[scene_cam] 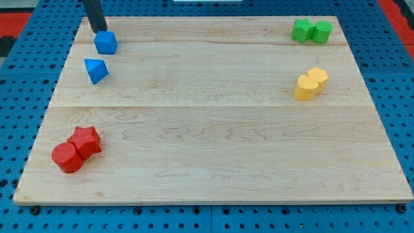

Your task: Push blue cube towards blue triangle

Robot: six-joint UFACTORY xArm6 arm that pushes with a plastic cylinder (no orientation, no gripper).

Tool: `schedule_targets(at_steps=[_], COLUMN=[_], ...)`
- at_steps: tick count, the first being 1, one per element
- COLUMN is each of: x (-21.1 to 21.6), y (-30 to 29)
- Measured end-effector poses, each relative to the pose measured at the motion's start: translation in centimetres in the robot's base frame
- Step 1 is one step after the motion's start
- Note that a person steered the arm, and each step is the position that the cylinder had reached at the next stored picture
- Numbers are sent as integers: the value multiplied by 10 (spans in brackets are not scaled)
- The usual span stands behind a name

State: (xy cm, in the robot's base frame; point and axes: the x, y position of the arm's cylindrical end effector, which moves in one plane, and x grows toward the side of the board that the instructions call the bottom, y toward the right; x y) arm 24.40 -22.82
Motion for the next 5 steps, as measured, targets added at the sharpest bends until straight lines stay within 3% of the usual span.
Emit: schedule_targets(at_steps=[1,2,4,5], x=[39,46,21,38], y=[0,0,41,41])
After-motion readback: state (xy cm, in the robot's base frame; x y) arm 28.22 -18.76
